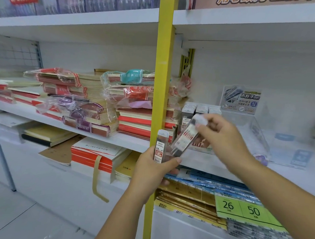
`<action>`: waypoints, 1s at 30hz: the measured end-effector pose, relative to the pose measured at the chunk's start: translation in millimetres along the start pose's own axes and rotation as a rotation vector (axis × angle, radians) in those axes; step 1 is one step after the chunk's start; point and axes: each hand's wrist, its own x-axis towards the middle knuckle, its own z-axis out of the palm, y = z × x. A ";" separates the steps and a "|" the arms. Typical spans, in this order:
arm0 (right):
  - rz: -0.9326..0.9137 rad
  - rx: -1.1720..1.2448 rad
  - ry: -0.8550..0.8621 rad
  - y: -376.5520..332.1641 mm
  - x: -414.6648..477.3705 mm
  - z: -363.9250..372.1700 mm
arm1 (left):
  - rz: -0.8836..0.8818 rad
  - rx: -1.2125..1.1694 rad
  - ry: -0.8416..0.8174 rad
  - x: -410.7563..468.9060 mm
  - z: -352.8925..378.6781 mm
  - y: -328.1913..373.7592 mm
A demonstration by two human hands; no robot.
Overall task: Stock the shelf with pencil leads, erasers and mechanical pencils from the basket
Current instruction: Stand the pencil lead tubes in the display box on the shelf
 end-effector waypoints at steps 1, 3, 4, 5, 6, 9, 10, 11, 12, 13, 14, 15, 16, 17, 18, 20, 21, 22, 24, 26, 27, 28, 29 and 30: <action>-0.027 0.012 0.061 -3.6 4.7 -6.2 | 0.005 0.013 0.029 1.4 -1.7 -1.1; -0.109 -0.002 0.125 -12.3 15.9 -17.1 | 0.020 0.041 0.081 4.9 -4.6 -3.7; -0.154 -0.023 0.135 -16.3 21.6 -20.6 | 0.028 0.049 0.100 6.6 -5.8 -5.1; -0.194 -0.055 0.139 -19.2 27.2 -22.5 | 0.035 0.056 0.111 7.8 -6.9 -6.3; -0.224 -0.098 0.140 -21.3 32.4 -23.1 | 0.038 0.056 0.114 8.6 -7.8 -7.3; -0.283 -0.299 0.114 -20.5 45.9 -21.4 | 0.033 -0.005 0.076 9.8 -9.2 -9.5; -0.292 -0.363 0.097 -18.5 49.6 -20.7 | 0.032 -0.020 0.060 10.6 -9.3 -10.2; -0.293 -0.415 0.075 -16.1 53.3 -19.9 | 0.035 -0.022 0.047 11.4 -9.3 -10.9; -0.285 -0.456 0.050 -13.6 56.8 -19.0 | 0.038 -0.021 0.033 12.1 -9.2 -11.3; -0.270 -0.489 0.027 -11.0 60.2 -18.0 | 0.042 -0.022 0.020 12.5 -9.1 -11.7; -0.249 -0.512 0.011 -8.4 63.5 -17.1 | 0.042 -0.023 0.008 12.9 -9.0 -12.1; -0.229 -0.525 0.002 -5.8 66.3 -16.0 | 0.040 -0.024 -0.003 13.0 -8.7 -12.4; -0.212 -0.531 -0.002 -3.1 68.9 -14.6 | 0.037 -0.022 -0.012 13.0 -8.3 -12.4; -0.197 -0.533 -0.008 -0.3 70.8 -12.9 | 0.035 -0.019 -0.016 12.7 -7.9 -12.2; -0.187 -0.541 -0.020 2.7 72.3 -11.0 | 0.036 -0.019 -0.017 12.5 -7.6 -11.6; -0.192 -0.588 -0.054 9.5 73.5 -6.8 | 0.046 -0.029 -0.014 12.1 -6.9 -10.7; -0.211 -0.626 -0.063 13.0 74.1 -4.9 | 0.053 -0.035 -0.011 11.7 -6.7 -10.5; -0.239 -0.667 -0.063 15.9 74.8 -3.6 | 0.060 -0.039 -0.007 11.5 -6.3 -10.4; -0.276 -0.732 -0.035 19.6 76.2 -2.5 | 0.076 -0.044 0.013 11.7 -6.0 -11.1; -0.268 -0.775 -0.003 21.4 77.2 -2.5 | 0.092 -0.059 0.038 12.0 -6.2 -10.9; -0.257 -0.800 0.000 21.9 77.3 -2.7 | 0.095 -0.067 0.047 12.2 -6.5 -10.6; -0.250 -0.832 -0.003 21.7 76.9 -2.7 | 0.097 -0.073 0.050 12.4 -6.5 -9.9; -0.254 -0.859 -0.006 20.7 75.5 -3.1 | 0.099 -0.074 0.049 12.3 -6.3 -9.1; -0.271 -0.869 0.002 18.5 72.5 -3.3 | 0.101 -0.071 0.043 12.1 -5.7 -8.3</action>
